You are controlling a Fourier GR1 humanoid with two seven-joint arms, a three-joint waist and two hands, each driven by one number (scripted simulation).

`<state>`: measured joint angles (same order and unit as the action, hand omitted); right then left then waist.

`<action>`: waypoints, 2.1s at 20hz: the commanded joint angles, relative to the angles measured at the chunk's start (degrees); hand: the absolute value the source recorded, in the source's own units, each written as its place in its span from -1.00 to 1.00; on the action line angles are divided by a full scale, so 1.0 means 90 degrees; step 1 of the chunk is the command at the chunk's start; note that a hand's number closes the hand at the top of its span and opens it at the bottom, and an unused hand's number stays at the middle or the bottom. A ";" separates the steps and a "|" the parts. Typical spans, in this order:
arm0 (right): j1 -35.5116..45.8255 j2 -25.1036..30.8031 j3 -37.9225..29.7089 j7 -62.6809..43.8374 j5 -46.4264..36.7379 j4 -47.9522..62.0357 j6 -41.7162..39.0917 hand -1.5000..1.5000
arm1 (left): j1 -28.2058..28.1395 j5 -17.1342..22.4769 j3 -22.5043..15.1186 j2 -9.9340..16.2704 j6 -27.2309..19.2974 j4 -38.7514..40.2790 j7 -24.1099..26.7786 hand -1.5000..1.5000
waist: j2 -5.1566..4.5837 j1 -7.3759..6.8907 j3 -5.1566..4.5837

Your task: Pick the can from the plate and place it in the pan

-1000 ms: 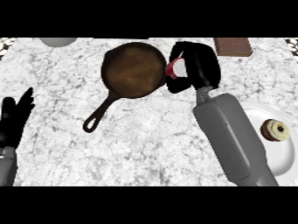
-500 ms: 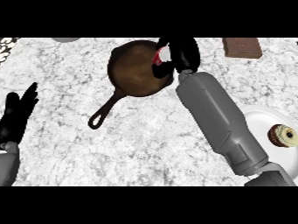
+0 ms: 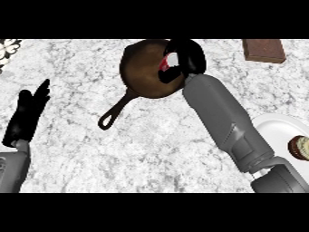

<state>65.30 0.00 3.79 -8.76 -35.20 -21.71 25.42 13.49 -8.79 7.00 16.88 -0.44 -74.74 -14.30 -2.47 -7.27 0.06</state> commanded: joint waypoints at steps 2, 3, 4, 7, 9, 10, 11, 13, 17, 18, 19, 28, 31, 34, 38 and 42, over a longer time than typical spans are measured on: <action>-0.0006 0.0000 -0.0352 0.0492 0.0724 0.0395 0.0060 1.00 | 0.0417 0.0040 -0.0015 0.0092 0.0127 -0.0063 -0.0235 0.00 | -0.0102 -0.0272 0.0016; -0.0128 0.0000 -0.0412 0.0652 0.0856 0.0434 0.0119 -1.00 | 0.0303 -0.0108 -0.0274 -0.0202 0.0000 -0.0058 -0.0172 0.00 | -0.0132 -0.0306 0.0019; -0.0122 0.0000 -0.0447 0.0793 0.0925 0.0520 -0.0053 -1.00 | 0.0367 -0.0034 -0.0101 -0.0057 0.0049 0.0127 -0.0030 0.00 | -0.0164 -0.0279 0.0010; 0.0067 0.0000 -0.0519 0.0844 0.1172 0.0685 -0.0130 -1.00 | 0.0331 -0.0098 -0.0191 -0.0102 0.0035 0.0054 -0.0021 0.00 | -0.0156 -0.0405 0.0009; -0.0016 0.0000 -0.0510 0.1045 0.1368 0.0747 0.0003 -1.00 | 0.0406 -0.0035 -0.0239 -0.0143 0.0135 0.0048 -0.0046 0.00 | -0.0143 -0.0498 0.0011; 0.0032 0.0000 -0.0591 0.1147 0.1304 0.0786 0.0015 -1.00 | 0.0311 -0.0132 -0.0244 -0.0136 0.0021 0.0003 -0.0039 0.00 | -0.0160 -0.0418 0.0014; -0.0066 0.0000 -0.0550 0.1313 0.1385 0.0785 0.0170 -1.00 | 0.0221 -0.0059 -0.0255 -0.0115 0.0152 -0.0013 0.0058 0.00 | -0.0157 -0.0570 0.0013; -0.0100 0.0000 -0.0663 0.1515 0.1585 0.0799 0.0286 -1.00 | 0.0342 -0.0158 -0.0359 -0.0261 0.0011 -0.0040 -0.0014 0.00 | -0.0153 -0.0511 0.0019; 0.0026 0.0000 -0.0928 0.1966 0.2034 0.0641 0.0608 -1.00 | 0.0483 -0.0045 -0.0206 -0.0078 0.0175 0.0141 -0.0114 0.00 | -0.0153 -0.0537 0.0020; 0.0137 0.0000 -0.1026 0.2030 0.2130 0.0595 0.0671 -1.00 | 0.0446 -0.0068 -0.0223 -0.0119 0.0135 0.0154 -0.0045 0.00 | -0.0121 -0.0433 0.0015; 0.0052 0.0000 -0.1048 0.2161 0.2233 0.0628 0.0801 -1.00 | 0.0629 -0.0127 -0.0290 -0.0181 0.0064 0.0084 -0.0133 0.00 | -0.0155 -0.0523 0.0023; 0.0370 0.0000 -0.1701 0.2523 0.2845 0.0819 0.1503 -1.00 | 0.0211 -0.0042 0.0049 0.0023 -0.0012 0.0173 -0.0047 0.00 | 0.0024 0.0001 0.0002; 0.0017 0.0123 -0.1938 0.2975 0.3034 0.0810 0.1314 -1.00 | 0.0001 -0.0047 0.0138 0.0006 -0.0116 0.0200 0.0009 0.00 | 0.0089 0.0283 0.0004; -0.0136 0.0388 -0.2060 0.3247 0.3147 0.0772 0.1082 -1.00 | -0.0316 0.0026 0.0310 0.0123 -0.0084 0.0179 0.0185 0.00 | 0.0158 0.0446 0.0001; -0.0320 0.0892 -0.2242 0.3562 0.3312 0.0755 0.0481 -1.00 | -0.0324 0.0128 0.0395 0.0195 0.0010 -0.0021 -0.0022 0.00 | 0.0189 0.0541 0.0003; -0.0820 0.1324 -0.2136 0.3739 0.3307 0.0609 -0.0411 -1.00 | -0.0225 -0.0001 0.0429 0.0059 -0.0241 0.0227 0.0039 0.00 | 0.0228 0.0718 -0.0003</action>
<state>60.59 8.64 -15.18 22.79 -6.00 -15.51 27.02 9.85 -8.32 10.35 17.82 -1.35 -74.05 -13.22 -0.65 -1.97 0.05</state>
